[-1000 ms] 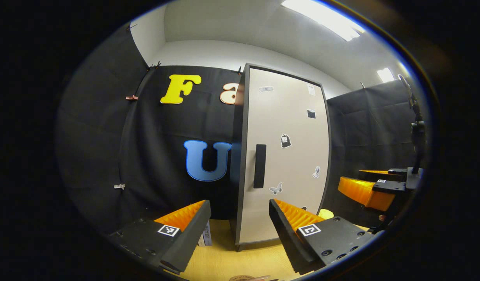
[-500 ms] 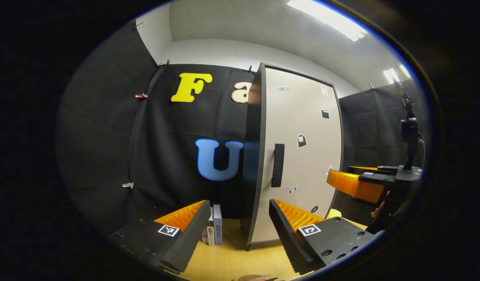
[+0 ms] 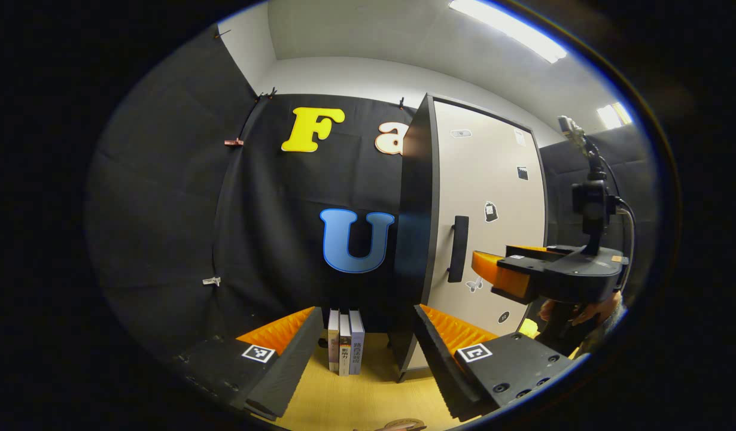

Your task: Open the cabinet door with the right hand, grasp the bottle in the cabinet with the left hand and place it on the coaster, then close the cabinet door with the right hand.

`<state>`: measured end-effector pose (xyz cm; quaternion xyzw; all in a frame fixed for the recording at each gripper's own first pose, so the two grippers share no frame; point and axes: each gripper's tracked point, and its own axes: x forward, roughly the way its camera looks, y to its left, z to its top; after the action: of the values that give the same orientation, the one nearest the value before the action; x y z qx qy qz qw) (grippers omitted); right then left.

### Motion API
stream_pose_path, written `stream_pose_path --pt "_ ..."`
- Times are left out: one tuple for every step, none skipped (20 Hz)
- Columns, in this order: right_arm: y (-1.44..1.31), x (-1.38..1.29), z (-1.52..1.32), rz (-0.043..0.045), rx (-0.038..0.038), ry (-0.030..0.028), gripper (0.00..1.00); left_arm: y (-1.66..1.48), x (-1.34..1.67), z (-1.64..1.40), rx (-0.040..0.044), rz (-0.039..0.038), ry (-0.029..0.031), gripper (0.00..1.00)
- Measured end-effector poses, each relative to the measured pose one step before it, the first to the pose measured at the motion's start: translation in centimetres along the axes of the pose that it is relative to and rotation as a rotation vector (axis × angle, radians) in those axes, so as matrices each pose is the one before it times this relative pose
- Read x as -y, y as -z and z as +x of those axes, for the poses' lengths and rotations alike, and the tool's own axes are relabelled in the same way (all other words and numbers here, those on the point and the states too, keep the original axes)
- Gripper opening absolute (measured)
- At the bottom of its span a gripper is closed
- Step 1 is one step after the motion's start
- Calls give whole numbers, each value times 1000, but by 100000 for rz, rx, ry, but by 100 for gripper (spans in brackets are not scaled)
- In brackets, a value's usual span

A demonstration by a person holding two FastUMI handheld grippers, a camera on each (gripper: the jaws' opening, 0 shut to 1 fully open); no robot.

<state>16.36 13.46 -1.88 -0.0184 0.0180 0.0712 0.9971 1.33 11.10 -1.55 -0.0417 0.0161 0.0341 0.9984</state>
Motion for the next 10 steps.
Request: stream_pose_path --pt "7 -214 687 -574 778 313 97 242 -327 41 -353 -683 287 95" --pt "-74 -35 796 -1260 1345 1251 96 103 -408 107 -461 -409 26 95" --pt "33 80 829 -1628 855 1673 96 320 -188 259 -705 36 -371 95" --pt "250 178 776 -1803 -309 2045 96 147 -441 127 -558 371 -713 95" --pt "308 163 730 -1457 -783 1960 96 150 -607 119 -351 525 -851 95" --pt "112 51 647 -1163 -416 1452 96 34 -535 47 -10 480 -653 95" --pt "25 -161 597 -294 76 324 97 174 -474 -244 224 389 -184 95" --pt "39 -283 551 291 395 -276 94 156 -332 -36 -389 220 -201 95" --pt "59 -234 535 593 212 -253 94 283 -371 33 -704 336 -524 95" --pt "181 -96 465 648 -250 531 93 154 -452 78 -537 406 -1126 95"
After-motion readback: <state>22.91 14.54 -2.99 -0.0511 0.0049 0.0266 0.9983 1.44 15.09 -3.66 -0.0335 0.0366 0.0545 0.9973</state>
